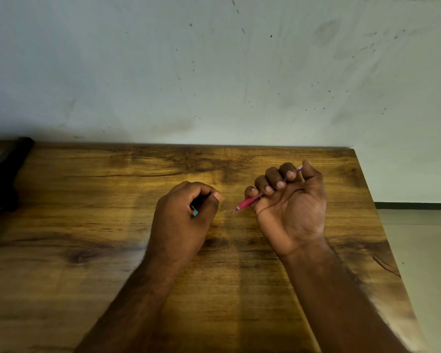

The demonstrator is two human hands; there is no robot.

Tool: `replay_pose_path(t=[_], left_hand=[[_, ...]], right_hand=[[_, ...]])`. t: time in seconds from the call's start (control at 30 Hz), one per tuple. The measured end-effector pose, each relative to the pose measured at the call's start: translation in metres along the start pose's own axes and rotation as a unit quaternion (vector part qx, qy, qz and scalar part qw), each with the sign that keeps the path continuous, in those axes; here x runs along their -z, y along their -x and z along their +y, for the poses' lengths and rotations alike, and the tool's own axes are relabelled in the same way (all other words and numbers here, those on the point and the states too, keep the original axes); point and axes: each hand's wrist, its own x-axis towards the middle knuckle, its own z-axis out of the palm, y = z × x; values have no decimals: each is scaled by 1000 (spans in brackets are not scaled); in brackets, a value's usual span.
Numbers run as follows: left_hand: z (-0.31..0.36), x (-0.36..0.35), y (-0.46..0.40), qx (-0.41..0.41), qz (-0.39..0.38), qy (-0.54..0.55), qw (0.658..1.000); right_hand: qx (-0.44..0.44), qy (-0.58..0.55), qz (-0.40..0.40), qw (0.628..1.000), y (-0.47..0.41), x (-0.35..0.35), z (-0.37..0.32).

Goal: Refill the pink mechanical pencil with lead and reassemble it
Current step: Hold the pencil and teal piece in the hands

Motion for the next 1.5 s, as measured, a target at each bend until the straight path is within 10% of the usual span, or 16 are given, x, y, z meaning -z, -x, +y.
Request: replay_pose_path(t=[1.5], left_hand=[[-1,-1,-1,-9,4,-3,1000]], right_hand=[[-3,-21,11,1000,-4,5,-2]])
